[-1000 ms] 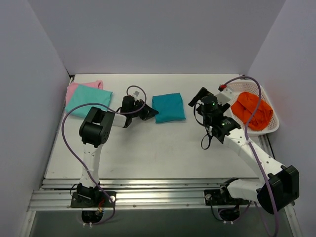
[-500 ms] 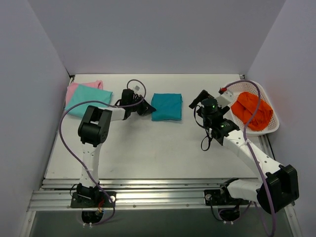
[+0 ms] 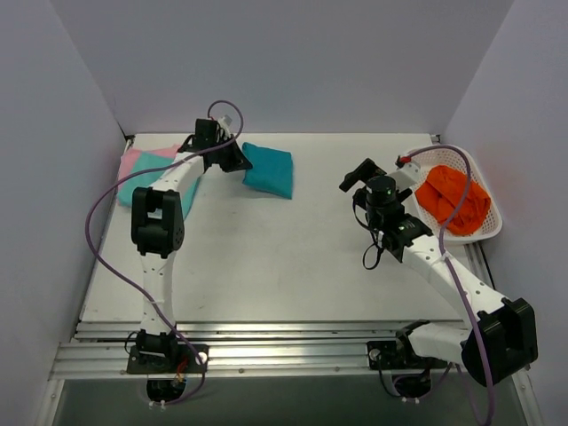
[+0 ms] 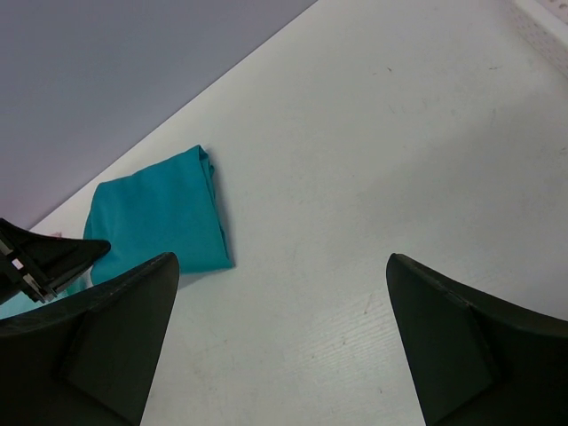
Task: Fold and stack the t-shirts
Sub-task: Put the neatly folded tshirt into the corner of the board with the left arm
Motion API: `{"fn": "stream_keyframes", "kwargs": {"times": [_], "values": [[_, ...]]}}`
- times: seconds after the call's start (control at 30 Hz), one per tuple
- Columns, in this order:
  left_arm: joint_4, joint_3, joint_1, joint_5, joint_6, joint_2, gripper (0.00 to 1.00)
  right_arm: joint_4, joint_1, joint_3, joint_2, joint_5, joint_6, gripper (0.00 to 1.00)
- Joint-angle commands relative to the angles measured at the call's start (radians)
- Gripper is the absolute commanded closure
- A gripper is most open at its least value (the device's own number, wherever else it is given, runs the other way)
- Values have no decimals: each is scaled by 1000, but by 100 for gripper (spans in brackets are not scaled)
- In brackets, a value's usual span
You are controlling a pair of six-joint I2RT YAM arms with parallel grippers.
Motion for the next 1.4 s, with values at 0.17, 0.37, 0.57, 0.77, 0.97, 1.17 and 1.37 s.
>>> {"fn": "stream_keyframes", "kwargs": {"times": [0.17, 0.37, 0.57, 0.77, 0.97, 1.17, 1.37], "values": [[-453, 403, 73, -52, 241, 106, 98, 83, -27, -16, -12, -77, -3, 2], [-534, 427, 135, -30, 298, 58, 98, 119, -30, -16, 30, -138, 11, 3], [-533, 352, 181, -32, 336, -47, 98, 176, -27, -24, 85, -190, 20, 3], [-517, 272, 250, -27, 378, -160, 98, 189, -1, 10, 168, -177, 9, 4], [-510, 246, 351, -61, 393, -191, 98, 191, 59, 53, 249, -97, -23, 4], [-537, 248, 452, -99, 375, -135, 97, 149, 110, 117, 335, -40, -43, 4], [-666, 349, 478, -317, 341, -29, 6, 146, 136, 140, 401, -48, -46, 2]]}}
